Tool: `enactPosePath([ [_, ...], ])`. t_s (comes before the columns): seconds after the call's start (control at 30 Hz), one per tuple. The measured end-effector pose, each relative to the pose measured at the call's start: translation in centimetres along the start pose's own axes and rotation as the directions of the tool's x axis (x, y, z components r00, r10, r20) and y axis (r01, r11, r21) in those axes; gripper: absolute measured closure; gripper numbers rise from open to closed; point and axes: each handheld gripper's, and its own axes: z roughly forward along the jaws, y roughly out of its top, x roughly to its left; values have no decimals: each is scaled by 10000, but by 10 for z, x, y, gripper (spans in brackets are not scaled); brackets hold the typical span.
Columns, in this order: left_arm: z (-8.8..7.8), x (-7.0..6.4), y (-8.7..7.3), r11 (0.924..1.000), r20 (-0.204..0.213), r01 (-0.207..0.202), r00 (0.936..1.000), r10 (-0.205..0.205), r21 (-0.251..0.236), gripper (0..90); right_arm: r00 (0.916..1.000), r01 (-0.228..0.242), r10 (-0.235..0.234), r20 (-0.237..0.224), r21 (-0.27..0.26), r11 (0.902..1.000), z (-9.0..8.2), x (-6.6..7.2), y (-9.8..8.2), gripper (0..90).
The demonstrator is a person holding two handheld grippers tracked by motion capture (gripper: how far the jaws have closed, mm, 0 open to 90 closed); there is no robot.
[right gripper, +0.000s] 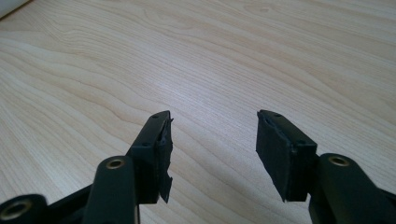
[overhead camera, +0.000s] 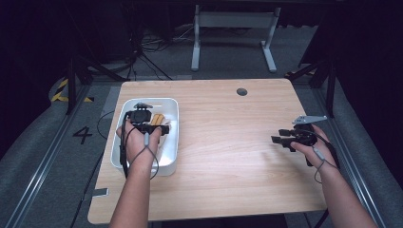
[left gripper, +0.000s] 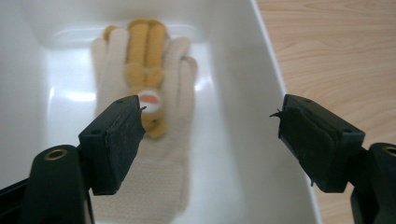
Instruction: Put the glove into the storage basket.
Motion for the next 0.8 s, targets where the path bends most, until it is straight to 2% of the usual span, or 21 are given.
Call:
enactPosePath([
  [0.13, -8, -19, -4, 9965, 142, -785, 9968, 789, -289, 231, 9999, 111, -111, -86, 55, 9999, 1, 0, -2, 490],
  [0.17, -9, -24, -5, 9953, 294, -921, 9952, 930, -298, 229, 9998, 207, -206, -66, 137, 9997, 1, -1, -2, 497],
  [0.23, -11, -32, -7, 9929, 595, -1147, 9914, 1164, -317, 229, 9993, 362, -362, -4, 275, 9990, 0, -2, -4, 514],
  [0.37, -11, -45, -8, 9851, 1036, -1671, 9799, 1705, -407, 228, 9997, 182, -179, -165, 170, 9997, -6, -3, -8, 515],
  [0.4, -10, -47, -8, 9821, 1222, -1831, 9747, 1873, -446, 228, 9998, 191, -190, -103, 127, 9997, -8, -4, -8, 524],
  [0.47, -7, -50, -10, 9768, 1669, -2044, 9628, 2125, -642, 235, 9987, 505, -504, -44, 282, 9983, -11, -7, -10, 547],
  [0.53, -2, -54, -12, 9646, 1886, -2516, 9464, 2623, -793, 236, 9985, 555, -555, -14, 413, 9976, -14, -10, -13, 570],
  [0.57, 0, -56, -13, 9569, 2020, -2762, 9358, 2890, -897, 236, 9981, 624, -624, -12, 479, 9969, -16, -12, -14, 575],
  [0.63, 5, -61, -16, 9487, 2254, -2948, 9224, 3137, -1140, 241, 9982, 606, -605, -28, 441, 9972, -19, -16, -17, 577],
  [0.77, 13, -69, -20, 9282, 2817, -3382, 8854, 3697, -1553, 253, 9986, 492, -486, -220, 278, 9984, -24, -21, -20, 577],
  [0.8, 15, -72, -21, 9272, 3025, -3372, 8774, 3722, -1628, 257, 9986, 478, -472, -248, 234, 9986, -25, -21, -20, 576],
])
